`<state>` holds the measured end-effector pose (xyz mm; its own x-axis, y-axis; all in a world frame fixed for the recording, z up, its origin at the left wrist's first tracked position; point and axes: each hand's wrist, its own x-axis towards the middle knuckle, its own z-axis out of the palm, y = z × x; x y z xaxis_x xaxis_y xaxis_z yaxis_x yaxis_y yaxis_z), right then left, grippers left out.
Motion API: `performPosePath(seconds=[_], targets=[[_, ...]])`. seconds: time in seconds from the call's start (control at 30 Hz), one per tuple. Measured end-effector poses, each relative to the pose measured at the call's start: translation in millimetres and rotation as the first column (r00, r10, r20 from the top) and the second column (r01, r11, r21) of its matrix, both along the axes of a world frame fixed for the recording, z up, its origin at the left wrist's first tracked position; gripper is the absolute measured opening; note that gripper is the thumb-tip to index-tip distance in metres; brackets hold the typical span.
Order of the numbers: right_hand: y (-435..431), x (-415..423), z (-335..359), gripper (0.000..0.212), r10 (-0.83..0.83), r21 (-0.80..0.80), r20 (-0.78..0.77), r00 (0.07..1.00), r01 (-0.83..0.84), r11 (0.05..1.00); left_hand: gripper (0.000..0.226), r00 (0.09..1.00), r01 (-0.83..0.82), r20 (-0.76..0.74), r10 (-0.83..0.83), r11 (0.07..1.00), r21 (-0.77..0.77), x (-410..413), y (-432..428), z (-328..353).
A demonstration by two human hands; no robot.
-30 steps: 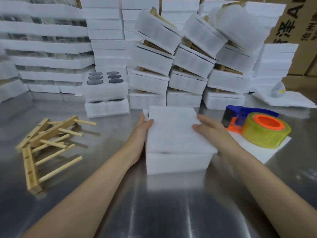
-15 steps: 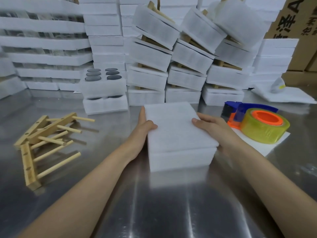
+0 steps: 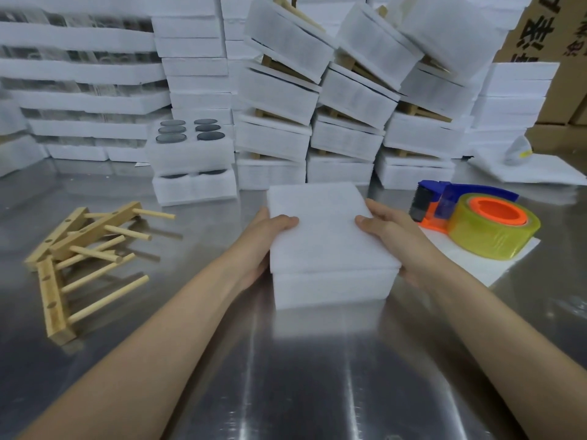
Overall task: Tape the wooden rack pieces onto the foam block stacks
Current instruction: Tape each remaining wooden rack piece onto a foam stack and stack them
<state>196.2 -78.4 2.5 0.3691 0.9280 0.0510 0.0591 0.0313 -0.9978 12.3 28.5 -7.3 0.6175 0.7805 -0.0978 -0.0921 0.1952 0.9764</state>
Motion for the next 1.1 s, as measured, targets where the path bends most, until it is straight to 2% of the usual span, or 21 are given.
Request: performPosePath(seconds=[0.13, 0.2, 0.27, 0.5, 0.6, 0.7, 0.73, 0.77, 0.8, 0.83, 0.87, 0.9, 0.93, 0.97, 1.0, 1.03, 1.1], targets=[[-0.2, 2.0, -0.8, 0.024, 0.046, 0.0, -0.056, 0.997, -0.046, 0.999, 0.061, 0.998, 0.066, 0.014, -0.069, 0.99, 0.127, -1.9, 3.3, -3.8], [-0.5, 1.6, -0.4, 0.026, 0.052, -0.001, -0.067, 0.996, -0.052, 0.999, 0.059, 0.995, 0.088, 0.019, -0.093, 0.982, 0.169, -2.7, 5.1, -6.4], [-0.4, 1.1, -0.4, 0.029, 0.048, -0.006, -0.056, 0.997, -0.048, 0.999, 0.057, 0.994, 0.098, 0.033, -0.105, 0.979, 0.177, -3.7, 5.7, -7.1], [-0.3, 1.9, -0.5, 0.029, 0.054, 0.006, 0.035, 0.998, -0.055, 0.998, 0.077, 0.988, 0.153, -0.023, -0.151, 0.969, 0.195, -5.5, 15.8, -11.9], [3.1, 1.5, 0.9, 0.043, 0.045, -0.017, 0.111, 0.993, -0.044, 0.999, 0.07, 0.981, 0.193, -0.066, -0.183, 0.954, 0.228, -8.7, 18.2, -13.3], [3.0, 2.0, 3.2, 0.031, 0.053, -0.067, 0.172, 0.984, -0.042, 0.997, 0.067, 0.972, 0.193, -0.191, -0.141, 0.937, 0.291, -13.9, 22.6, -4.4], [1.6, 2.8, 3.8, 0.029, 0.068, -0.084, 0.197, 0.978, -0.053, 0.995, 0.056, 0.958, 0.183, -0.277, -0.078, 0.909, 0.376, -16.6, 24.8, 0.7], [-0.2, 3.5, 4.1, 0.029, 0.084, -0.101, 0.221, 0.972, -0.063, 0.993, 0.044, 0.935, 0.127, -0.349, 0.06, 0.863, 0.49, -20.4, 29.0, 4.2], [-2.3, 3.8, 4.8, 0.03, 0.096, -0.112, 0.237, 0.967, -0.07, 0.991, 0.034, 0.877, 0.02, -0.383, 0.29, 0.775, 0.632, -25.6, 35.8, 4.7], [-3.2, 4.5, 5.3, 0.033, 0.098, -0.114, 0.243, 0.965, -0.071, 0.991, 0.033, 0.754, -0.088, -0.362, 0.549, 0.629, 0.772, -32.3, 43.6, 4.3], [-3.1, 5.3, 5.3, 0.035, 0.094, -0.11, 0.241, 0.966, -0.069, 0.992, 0.031, 0.571, -0.1, -0.342, 0.747, 0.477, 0.873, -40.1, 50.3, 3.8], [-2.5, 6.2, 4.8, 0.036, 0.092, -0.106, 0.238, 0.967, -0.068, 0.992, 0.035, 0.37, -0.043, -0.368, 0.853, 0.412, 0.91, -48.3, 55.3, 2.3], [-1.6, 6.4, 4.4, 0.035, 0.092, -0.104, 0.239, 0.967, -0.068, 0.992, 0.044, 0.185, 0.022, -0.455, 0.871, 0.459, 0.888, -55.5, 58.7, 0.7], [-1.4, 6.6, 4.2, 0.034, 0.097, -0.108, 0.244, 0.965, -0.072, 0.992, 0.052, 0.046, 0.059, -0.568, 0.822, 0.565, 0.823, -61.2, 61.0, -0.4], [-1.2, 6.5, 4.3, 0.033, 0.104, -0.113, 0.249, 0.963, -0.078, 0.991, 0.057, -0.031, 0.06, -0.673, 0.739, 0.673, 0.737, -64.8, 61.9, -1.2], [-1.1, 7.1, 4.0, 0.031, 0.113, -0.12, 0.252, 0.961, -0.084, 0.989, 0.057, -0.044, 0.035, -0.75, 0.66, 0.752, 0.659, -66.4, 62.9, -2.4], [-0.2, 8.8, 2.8, 0.028, 0.122, -0.128, 0.251, 0.96, -0.092, 0.987, 0.047, 0.017, 0.014, -0.809, 0.588, 0.809, 0.588, -66.8, 63.6, -4.9]])
